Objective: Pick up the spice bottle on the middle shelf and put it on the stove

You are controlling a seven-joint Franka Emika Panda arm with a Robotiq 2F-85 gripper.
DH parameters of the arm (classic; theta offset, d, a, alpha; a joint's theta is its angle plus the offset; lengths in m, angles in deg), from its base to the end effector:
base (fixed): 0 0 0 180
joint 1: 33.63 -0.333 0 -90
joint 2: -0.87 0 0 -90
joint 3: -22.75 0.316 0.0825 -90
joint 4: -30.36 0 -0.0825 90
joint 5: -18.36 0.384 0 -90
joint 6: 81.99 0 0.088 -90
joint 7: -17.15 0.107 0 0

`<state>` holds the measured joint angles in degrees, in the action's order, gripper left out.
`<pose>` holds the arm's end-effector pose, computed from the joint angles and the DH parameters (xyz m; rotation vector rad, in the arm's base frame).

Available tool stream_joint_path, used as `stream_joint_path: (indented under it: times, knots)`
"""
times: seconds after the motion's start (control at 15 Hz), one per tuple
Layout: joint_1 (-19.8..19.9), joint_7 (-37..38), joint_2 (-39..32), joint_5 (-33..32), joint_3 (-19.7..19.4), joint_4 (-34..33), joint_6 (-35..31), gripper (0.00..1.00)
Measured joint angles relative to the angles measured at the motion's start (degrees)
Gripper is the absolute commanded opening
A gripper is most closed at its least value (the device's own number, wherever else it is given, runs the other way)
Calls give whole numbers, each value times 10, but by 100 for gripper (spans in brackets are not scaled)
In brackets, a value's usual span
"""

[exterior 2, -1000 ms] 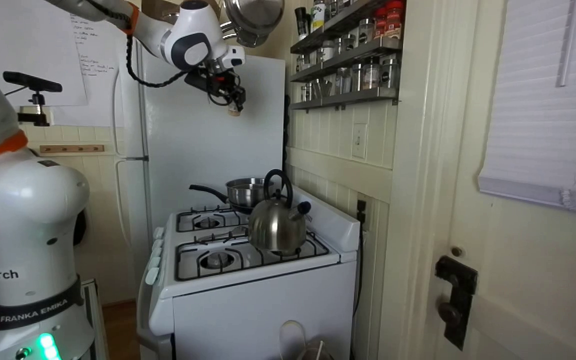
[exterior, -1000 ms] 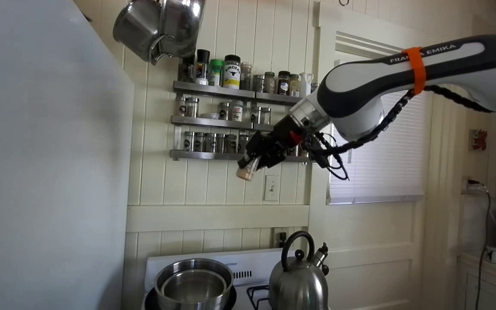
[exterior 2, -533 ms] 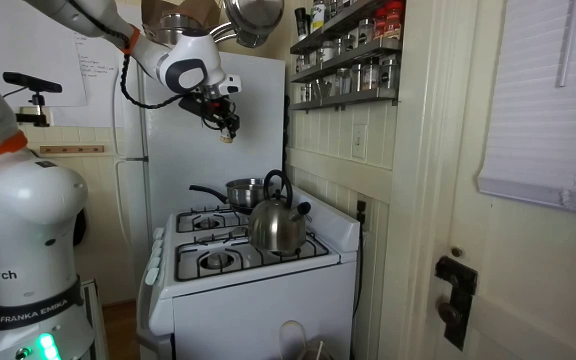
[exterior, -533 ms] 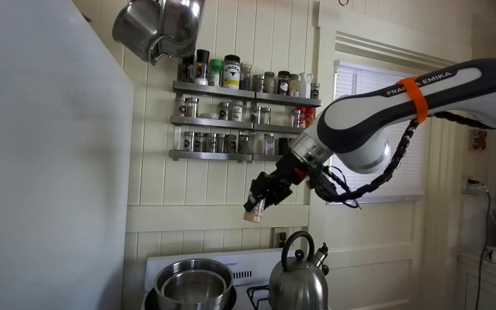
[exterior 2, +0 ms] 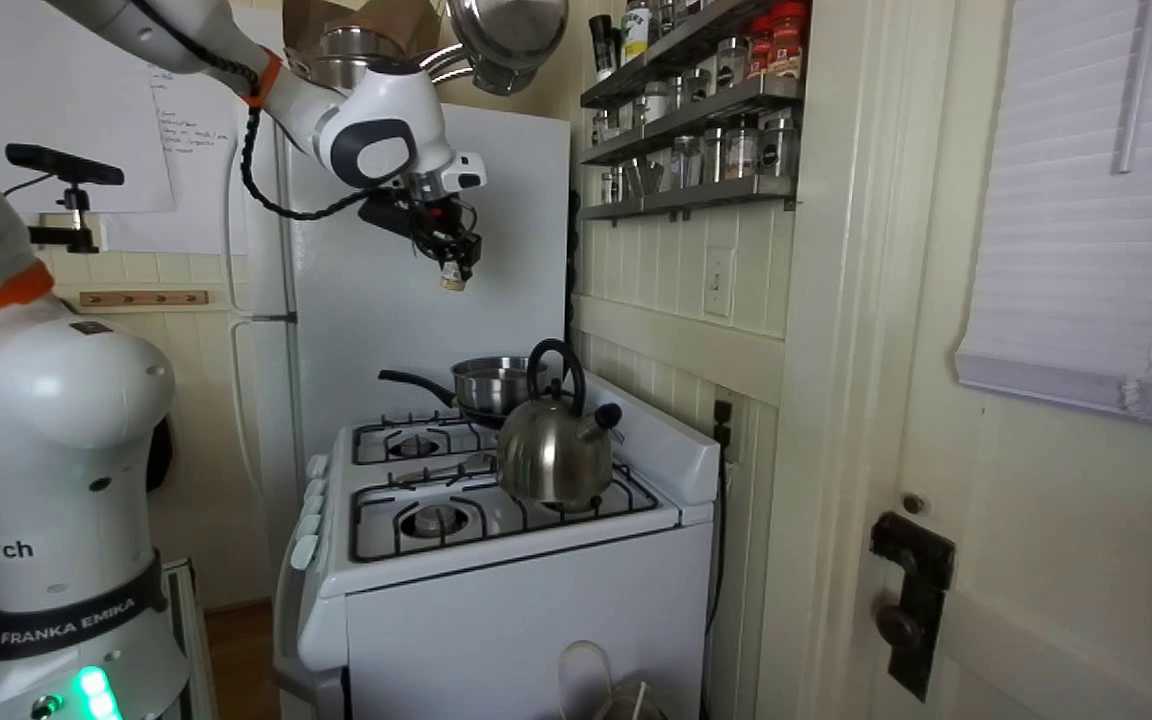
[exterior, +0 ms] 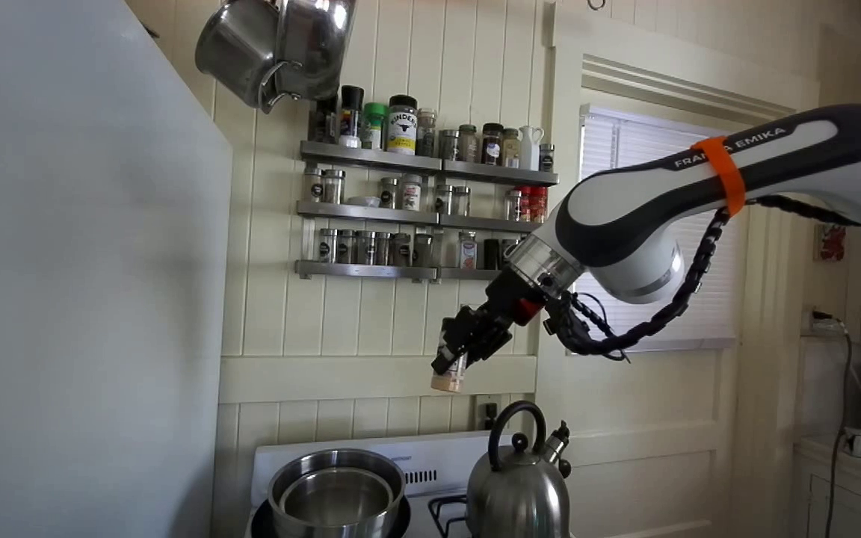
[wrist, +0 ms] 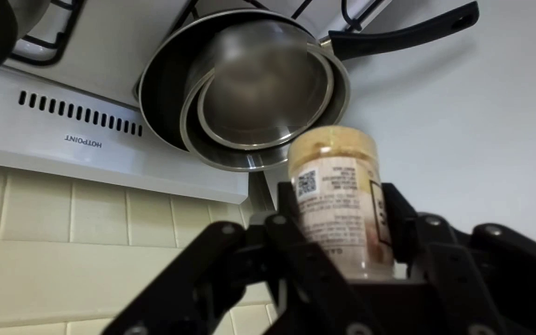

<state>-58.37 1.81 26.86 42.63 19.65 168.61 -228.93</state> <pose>0.4264 0.1596 0.5444 -2.6045 -0.4709 -0.7845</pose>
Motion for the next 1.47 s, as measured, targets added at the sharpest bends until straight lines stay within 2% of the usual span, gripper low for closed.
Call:
stream_joint_path:
  times: [0.27,0.33,0.67,0.93,1.2,1.27,1.47]
  knots:
    - [0,-4,1,0,0,0,1,47]
    - [0,-4,1,0,0,0,1,22]
    - [15,0,-4,0,20,10,-16,22]
    - [31,50,-22,-8,77,82,-123,22]
    - [52,137,-68,-46,137,155,-228,22]
    - [60,159,-80,-60,149,169,-245,47]
    - [71,191,-109,-80,161,191,-252,47]
